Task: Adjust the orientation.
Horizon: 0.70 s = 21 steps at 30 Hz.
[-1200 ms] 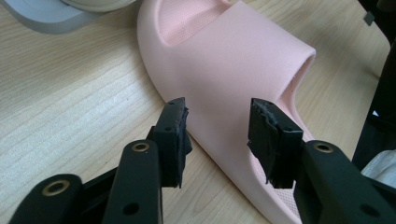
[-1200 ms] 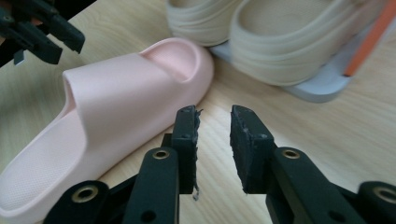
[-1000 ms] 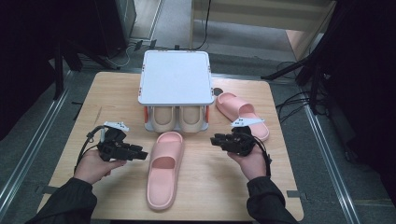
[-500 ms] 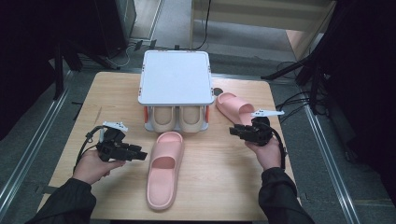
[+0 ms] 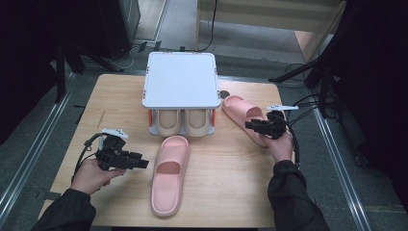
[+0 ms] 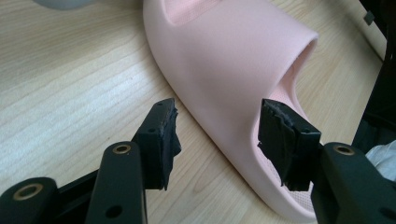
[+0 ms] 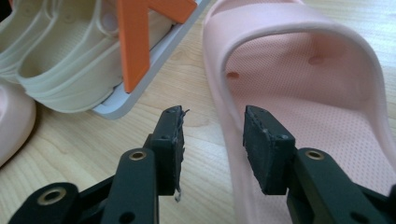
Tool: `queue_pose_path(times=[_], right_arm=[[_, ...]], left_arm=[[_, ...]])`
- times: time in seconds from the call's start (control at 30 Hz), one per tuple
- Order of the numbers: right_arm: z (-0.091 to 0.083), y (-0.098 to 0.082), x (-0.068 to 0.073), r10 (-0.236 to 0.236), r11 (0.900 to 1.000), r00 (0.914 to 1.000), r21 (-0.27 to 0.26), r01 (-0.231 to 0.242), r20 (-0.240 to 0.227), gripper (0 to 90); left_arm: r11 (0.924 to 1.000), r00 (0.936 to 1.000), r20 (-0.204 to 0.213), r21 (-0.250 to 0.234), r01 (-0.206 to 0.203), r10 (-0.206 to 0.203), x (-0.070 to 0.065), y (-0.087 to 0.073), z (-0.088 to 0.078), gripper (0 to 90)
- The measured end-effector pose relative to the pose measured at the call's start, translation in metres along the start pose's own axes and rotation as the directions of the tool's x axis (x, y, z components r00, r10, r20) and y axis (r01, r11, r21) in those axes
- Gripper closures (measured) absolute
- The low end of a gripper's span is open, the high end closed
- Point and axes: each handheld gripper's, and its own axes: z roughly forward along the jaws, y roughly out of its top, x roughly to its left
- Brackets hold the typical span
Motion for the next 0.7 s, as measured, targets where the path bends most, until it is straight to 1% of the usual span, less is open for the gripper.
queue_pose_path(times=[0.1,0.13,0.23,0.3,0.37,0.47,0.57,0.67,0.7], right_arm=[[0.009,0.001,-0.004,-0.005,1.000,0.9999,0.017,0.004,0.012,57.2],[0.011,0.002,-0.005,-0.004,1.000,0.9999,0.021,0.004,0.011,56.9],[0.020,0.005,-0.005,-0.011,0.999,0.9998,0.031,0.010,0.016,56.8],[0.026,0.007,-0.003,-0.032,0.999,0.9990,0.045,0.030,0.030,57.5],[0.032,0.009,-0.002,-0.046,0.998,0.9983,0.053,0.044,0.035,58.3],[0.036,0.011,-0.001,-0.053,0.997,0.9974,0.055,0.050,0.050,62.0],[0.039,0.012,-0.002,-0.039,0.998,0.9975,0.050,0.036,0.060,67.1],[0.039,0.013,-0.003,-0.025,0.999,0.9974,0.046,0.022,0.067,74.2],[0.038,0.014,-0.004,-0.021,0.999,0.9980,0.047,0.019,0.060,75.1]], left_arm=[[1.0000,1.0000,0.000,-0.005,0.007,-0.007,0.000,-0.003,-0.002,46.5],[0.9998,0.9999,-0.001,-0.009,0.015,-0.015,0.000,-0.004,-0.003,46.5],[0.9997,0.9998,-0.003,-0.013,0.022,-0.022,0.000,-0.007,-0.004,46.5],[0.9998,0.9998,-0.006,-0.014,0.017,-0.017,-0.001,-0.008,-0.005,46.7],[0.9996,0.9997,-0.001,-0.018,0.023,-0.023,-0.001,-0.009,-0.005,47.1],[0.9995,0.9997,-0.006,-0.020,0.025,-0.025,-0.001,-0.010,-0.006,47.2],[0.9994,0.9995,-0.006,-0.017,0.030,-0.030,-0.001,-0.011,-0.006,46.9],[0.9993,0.9994,-0.005,-0.017,0.034,-0.034,0.000,-0.011,-0.006,46.7],[0.9993,0.9994,-0.007,-0.017,0.033,-0.033,0.000,-0.011,-0.006,46.7]])
